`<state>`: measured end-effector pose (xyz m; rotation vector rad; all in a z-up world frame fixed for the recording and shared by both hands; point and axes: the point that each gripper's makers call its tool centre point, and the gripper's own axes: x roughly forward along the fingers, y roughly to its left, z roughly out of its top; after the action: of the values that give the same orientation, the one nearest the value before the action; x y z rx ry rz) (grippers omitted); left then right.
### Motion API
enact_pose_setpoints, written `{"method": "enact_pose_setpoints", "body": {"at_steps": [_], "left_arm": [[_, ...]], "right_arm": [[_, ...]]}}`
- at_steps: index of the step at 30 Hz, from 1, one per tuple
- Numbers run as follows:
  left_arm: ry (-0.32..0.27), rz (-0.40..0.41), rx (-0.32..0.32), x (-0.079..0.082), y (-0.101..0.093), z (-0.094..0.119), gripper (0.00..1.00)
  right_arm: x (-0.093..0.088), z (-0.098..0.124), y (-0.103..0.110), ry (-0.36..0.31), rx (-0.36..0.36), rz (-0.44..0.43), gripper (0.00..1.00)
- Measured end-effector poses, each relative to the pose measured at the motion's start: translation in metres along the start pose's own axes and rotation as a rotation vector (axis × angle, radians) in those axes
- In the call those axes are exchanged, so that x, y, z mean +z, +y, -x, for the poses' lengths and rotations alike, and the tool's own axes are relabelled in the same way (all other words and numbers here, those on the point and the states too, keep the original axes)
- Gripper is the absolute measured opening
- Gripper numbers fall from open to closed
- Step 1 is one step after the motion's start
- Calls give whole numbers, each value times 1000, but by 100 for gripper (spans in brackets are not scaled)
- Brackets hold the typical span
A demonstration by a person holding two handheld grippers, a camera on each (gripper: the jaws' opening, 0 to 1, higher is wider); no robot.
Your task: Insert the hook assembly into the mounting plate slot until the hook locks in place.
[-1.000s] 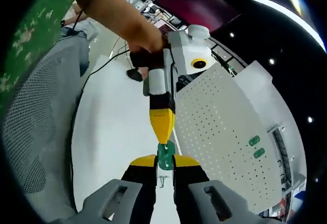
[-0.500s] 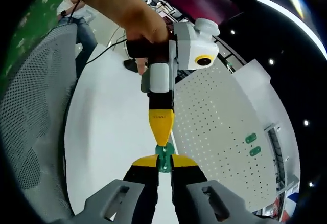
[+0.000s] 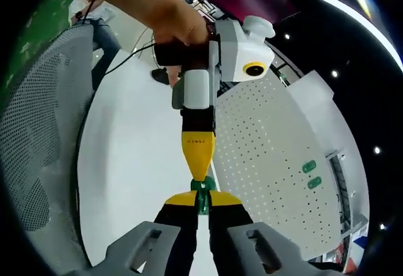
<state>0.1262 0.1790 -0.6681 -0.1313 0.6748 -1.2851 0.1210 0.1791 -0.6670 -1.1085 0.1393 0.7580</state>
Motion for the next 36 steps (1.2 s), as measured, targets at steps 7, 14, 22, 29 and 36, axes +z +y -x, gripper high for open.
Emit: {"method": "enact_pose_setpoints", "body": {"at_steps": [7, 14, 22, 29, 36], "left_arm": [[2, -3, -3, 1, -2, -1, 2], [7, -10, -4, 1, -3, -1, 2], [26, -13, -8, -1, -3, -2, 2], [14, -127, -2, 0, -5, -5, 3], [34, -267, 35, -6, -3, -6, 9]], "right_arm": [[-2, 2, -2, 6, -6, 2, 2], [-3, 2, -2, 11, -6, 1, 1], [-3, 3, 1, 32, 1, 47, 1], [-6, 4, -3, 40, -7, -26, 1], [-4, 6, -7, 33, -26, -70, 1]]}}
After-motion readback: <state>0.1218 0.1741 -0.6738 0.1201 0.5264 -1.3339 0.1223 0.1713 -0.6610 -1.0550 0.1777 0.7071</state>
